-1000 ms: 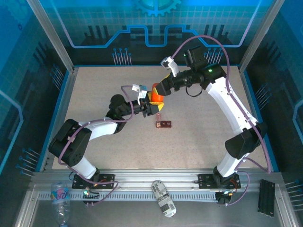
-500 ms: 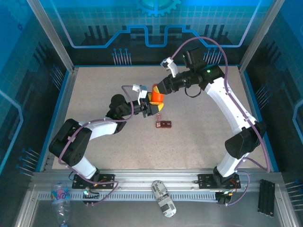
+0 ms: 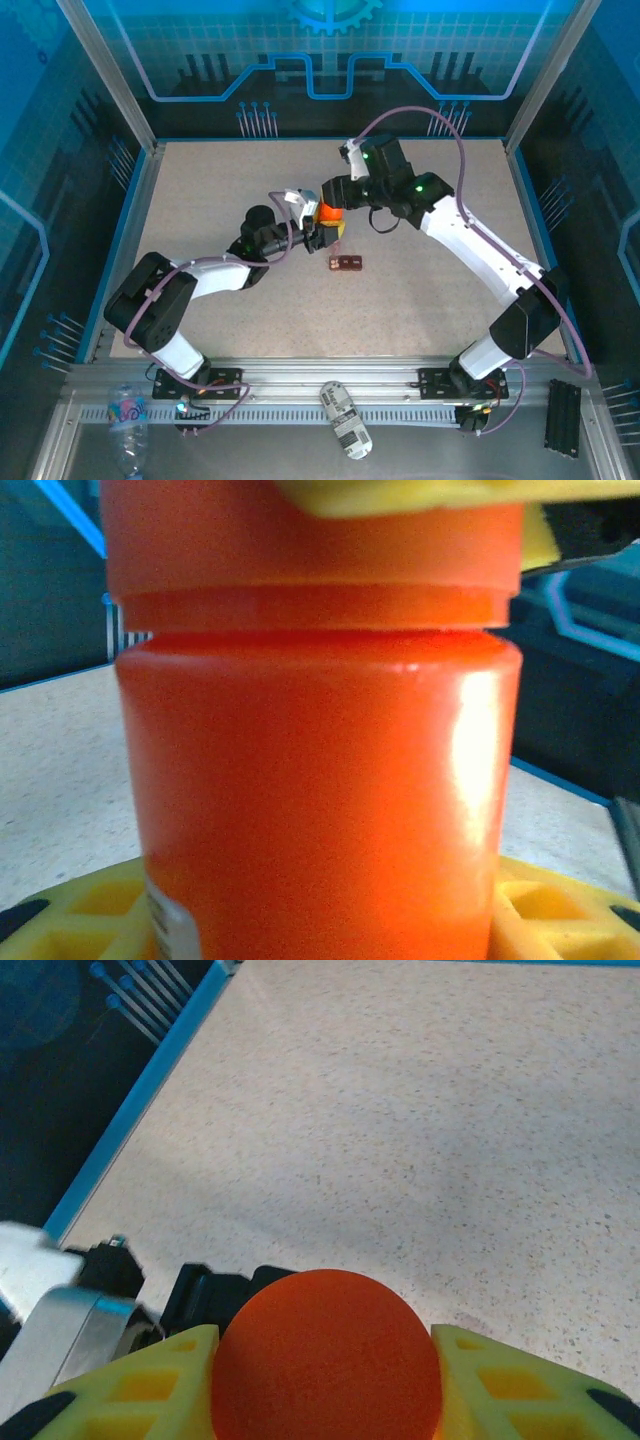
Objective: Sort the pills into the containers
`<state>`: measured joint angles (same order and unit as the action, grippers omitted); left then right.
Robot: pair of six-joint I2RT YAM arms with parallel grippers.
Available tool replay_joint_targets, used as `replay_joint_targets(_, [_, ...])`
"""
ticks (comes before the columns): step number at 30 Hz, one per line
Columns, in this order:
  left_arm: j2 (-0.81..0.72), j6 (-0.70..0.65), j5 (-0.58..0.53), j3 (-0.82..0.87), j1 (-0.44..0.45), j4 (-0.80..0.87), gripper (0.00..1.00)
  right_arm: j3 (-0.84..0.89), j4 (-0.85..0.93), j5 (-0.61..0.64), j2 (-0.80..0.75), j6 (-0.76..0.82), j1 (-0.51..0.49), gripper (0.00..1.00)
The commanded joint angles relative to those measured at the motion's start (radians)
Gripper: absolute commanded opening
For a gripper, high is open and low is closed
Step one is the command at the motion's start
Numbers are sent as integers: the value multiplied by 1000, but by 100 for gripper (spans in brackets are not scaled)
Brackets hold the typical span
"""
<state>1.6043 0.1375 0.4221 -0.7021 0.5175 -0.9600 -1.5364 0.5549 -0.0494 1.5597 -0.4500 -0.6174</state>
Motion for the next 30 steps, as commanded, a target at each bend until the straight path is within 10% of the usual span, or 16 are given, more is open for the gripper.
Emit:
replay_joint_targets(1, [-67,-87,-77,-32,34,-173,0,38,8,44,35,-117,-48,40])
replay_joint_targets(13, [6,-4,-51,-13,25,-273,0,-10,-15,-150,-87,-47,122,81])
replay_joint_targets(21, [29,83,94,-29,9,-287,0,-20,50,-427,-200,137,294,84])
replay_joint_targets(30, [44,194,250,-46,-12,-296,0,-306,474,-583,8,530,294,85])
